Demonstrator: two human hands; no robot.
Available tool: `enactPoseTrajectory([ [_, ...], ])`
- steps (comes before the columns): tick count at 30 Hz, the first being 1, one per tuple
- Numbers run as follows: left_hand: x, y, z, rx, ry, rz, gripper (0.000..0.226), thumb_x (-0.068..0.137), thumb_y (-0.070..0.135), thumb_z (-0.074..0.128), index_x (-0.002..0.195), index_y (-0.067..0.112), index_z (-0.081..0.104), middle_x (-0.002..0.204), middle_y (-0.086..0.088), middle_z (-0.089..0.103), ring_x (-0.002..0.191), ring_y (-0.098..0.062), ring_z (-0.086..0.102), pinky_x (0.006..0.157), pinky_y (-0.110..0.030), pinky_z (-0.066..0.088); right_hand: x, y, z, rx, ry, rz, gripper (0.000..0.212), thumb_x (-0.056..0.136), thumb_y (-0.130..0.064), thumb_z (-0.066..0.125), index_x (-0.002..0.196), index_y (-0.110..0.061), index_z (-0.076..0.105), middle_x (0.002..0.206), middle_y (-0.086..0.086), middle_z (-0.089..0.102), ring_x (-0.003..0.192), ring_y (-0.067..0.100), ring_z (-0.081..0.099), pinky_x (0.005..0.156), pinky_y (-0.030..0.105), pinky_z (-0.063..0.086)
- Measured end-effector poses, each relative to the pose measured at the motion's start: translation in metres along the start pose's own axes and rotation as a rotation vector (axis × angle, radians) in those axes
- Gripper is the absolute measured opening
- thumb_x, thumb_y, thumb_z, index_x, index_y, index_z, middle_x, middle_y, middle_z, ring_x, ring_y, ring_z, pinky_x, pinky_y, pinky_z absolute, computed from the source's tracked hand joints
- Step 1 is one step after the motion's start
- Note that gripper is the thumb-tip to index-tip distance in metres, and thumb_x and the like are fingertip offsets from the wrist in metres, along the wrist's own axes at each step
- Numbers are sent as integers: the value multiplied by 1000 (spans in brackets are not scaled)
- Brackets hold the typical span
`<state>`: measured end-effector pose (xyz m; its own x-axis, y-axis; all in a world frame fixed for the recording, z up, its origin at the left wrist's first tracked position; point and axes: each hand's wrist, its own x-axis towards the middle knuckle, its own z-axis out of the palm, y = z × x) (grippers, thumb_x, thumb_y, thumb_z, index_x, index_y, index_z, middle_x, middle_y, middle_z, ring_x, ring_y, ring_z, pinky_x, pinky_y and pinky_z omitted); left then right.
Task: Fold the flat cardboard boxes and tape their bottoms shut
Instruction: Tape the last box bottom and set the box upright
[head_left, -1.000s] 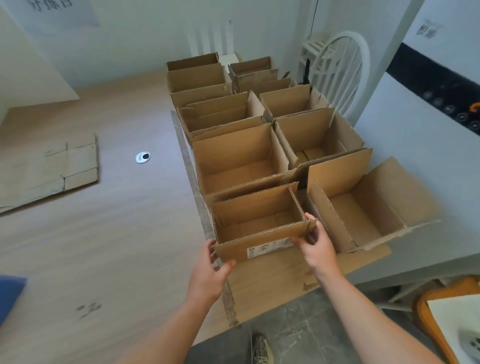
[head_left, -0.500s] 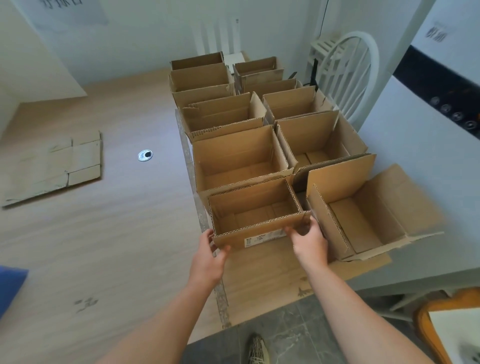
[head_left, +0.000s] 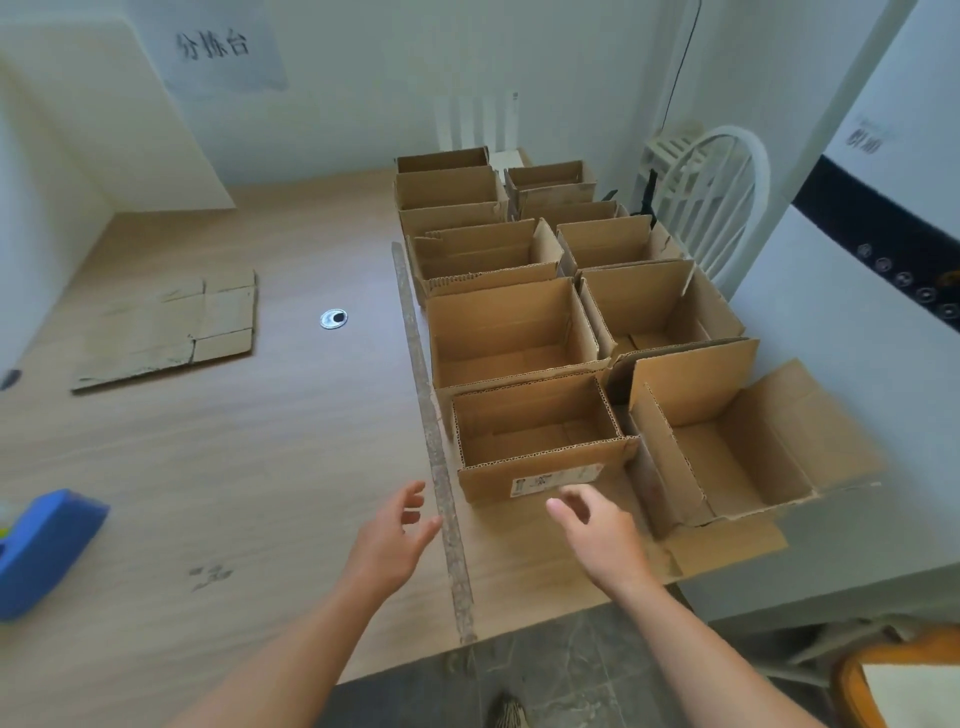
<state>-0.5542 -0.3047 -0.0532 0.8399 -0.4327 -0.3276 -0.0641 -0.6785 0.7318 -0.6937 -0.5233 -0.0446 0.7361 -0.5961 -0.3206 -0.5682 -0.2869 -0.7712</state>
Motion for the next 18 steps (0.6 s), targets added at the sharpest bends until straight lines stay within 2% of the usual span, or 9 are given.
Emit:
enactPoseTrajectory([
  [3,-7,-12,-36,101,44,27,51,94,33,66,141,22,50,121,7,60,108,-8,57,92,-24,44,-7,-32,30,-158,-240,-251,29,97,-43,58,118,-25,66,108,-14,66,101,3,59,83,12,43],
  [5,-9,-21,-68,190,100,45,47,93,32,67,137,19,55,125,2,62,112,-12,58,95,-25,42,-4,-62,52,-264,-306,-382,36,98,-45,54,124,-23,64,114,-10,65,103,3,58,91,21,48],
  [8,-10,-37,-118,332,177,59,43,93,31,67,132,16,59,132,-1,60,122,-16,55,103,-27,38,5,-111,87,-398,-333,-523,42,98,-48,49,131,-23,59,125,-6,63,114,11,57,98,34,47],
  [11,-8,-54,-167,471,239,24,42,94,38,62,133,23,57,138,5,54,127,-17,50,102,-30,40,19,-159,123,-506,-324,-639,43,100,-48,46,135,-23,54,132,-4,59,122,16,54,99,36,45],
  [18,31,-108,-278,689,230,-72,46,96,42,52,139,27,48,141,5,50,128,-21,47,100,-37,41,60,-264,223,-791,-294,-728,39,101,-44,40,127,-19,56,124,4,57,114,31,55,88,41,44],
])
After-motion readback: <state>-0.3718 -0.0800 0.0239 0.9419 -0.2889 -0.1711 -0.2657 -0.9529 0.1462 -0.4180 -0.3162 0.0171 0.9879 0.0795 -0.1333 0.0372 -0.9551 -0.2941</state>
